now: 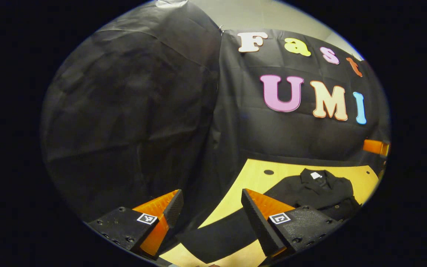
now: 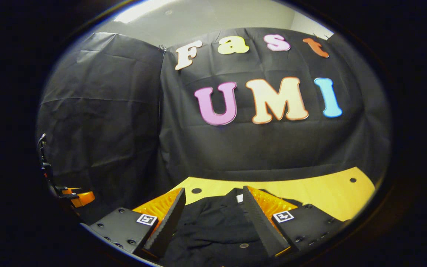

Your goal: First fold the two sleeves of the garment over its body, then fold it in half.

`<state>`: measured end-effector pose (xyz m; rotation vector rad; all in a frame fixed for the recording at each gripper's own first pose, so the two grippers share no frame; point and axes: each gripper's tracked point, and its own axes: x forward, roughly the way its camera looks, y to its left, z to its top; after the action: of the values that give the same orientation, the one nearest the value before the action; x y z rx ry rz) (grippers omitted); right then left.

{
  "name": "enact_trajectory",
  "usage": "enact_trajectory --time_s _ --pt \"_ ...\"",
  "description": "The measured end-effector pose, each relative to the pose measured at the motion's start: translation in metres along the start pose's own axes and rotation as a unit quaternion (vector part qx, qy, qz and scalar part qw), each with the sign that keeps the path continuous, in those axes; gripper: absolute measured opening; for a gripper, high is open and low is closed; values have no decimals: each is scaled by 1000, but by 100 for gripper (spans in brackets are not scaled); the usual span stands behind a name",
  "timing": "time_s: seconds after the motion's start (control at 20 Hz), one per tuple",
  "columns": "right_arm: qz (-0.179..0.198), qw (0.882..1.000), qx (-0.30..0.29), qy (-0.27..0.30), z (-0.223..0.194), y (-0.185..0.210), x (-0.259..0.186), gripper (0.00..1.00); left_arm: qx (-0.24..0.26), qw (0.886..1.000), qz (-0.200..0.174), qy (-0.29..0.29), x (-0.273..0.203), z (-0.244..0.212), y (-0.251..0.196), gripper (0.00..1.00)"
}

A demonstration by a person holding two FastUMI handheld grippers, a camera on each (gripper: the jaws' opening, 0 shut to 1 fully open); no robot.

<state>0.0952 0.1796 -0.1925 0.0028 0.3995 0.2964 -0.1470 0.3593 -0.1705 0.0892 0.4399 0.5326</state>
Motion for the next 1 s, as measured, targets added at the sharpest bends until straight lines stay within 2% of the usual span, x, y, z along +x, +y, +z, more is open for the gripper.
enact_trajectory --time_s 0.15,0.2,0.25,0.3,0.45,0.5,0.6,1.0 --pt "-32 999 -7 3 -6 -28 -28 97 -26 999 4 48 6 -38 -6 93" --pt "-41 999 -10 9 -10 -35 -36 94 -35 997 5 62 9 -49 -8 94" --pt "-49 999 -12 15 -14 -43 -43 97 -41 996 10 76 10 -63 -10 94" --pt "-55 998 -12 21 -19 -50 -49 94 -46 995 16 89 11 -75 -10 94" --pt "-70 997 -14 33 -26 -67 -64 94 -55 988 33 137 11 -112 -5 94" --pt "-75 996 -13 37 -27 -72 -67 97 -57 986 36 155 9 -127 -6 94" --pt "-82 996 -12 38 -27 -80 -72 94 -60 980 44 183 4 -149 -7 95" --pt "-90 995 -24 40 -25 -95 -86 94 -37 970 74 230 -3 -198 -3 95"
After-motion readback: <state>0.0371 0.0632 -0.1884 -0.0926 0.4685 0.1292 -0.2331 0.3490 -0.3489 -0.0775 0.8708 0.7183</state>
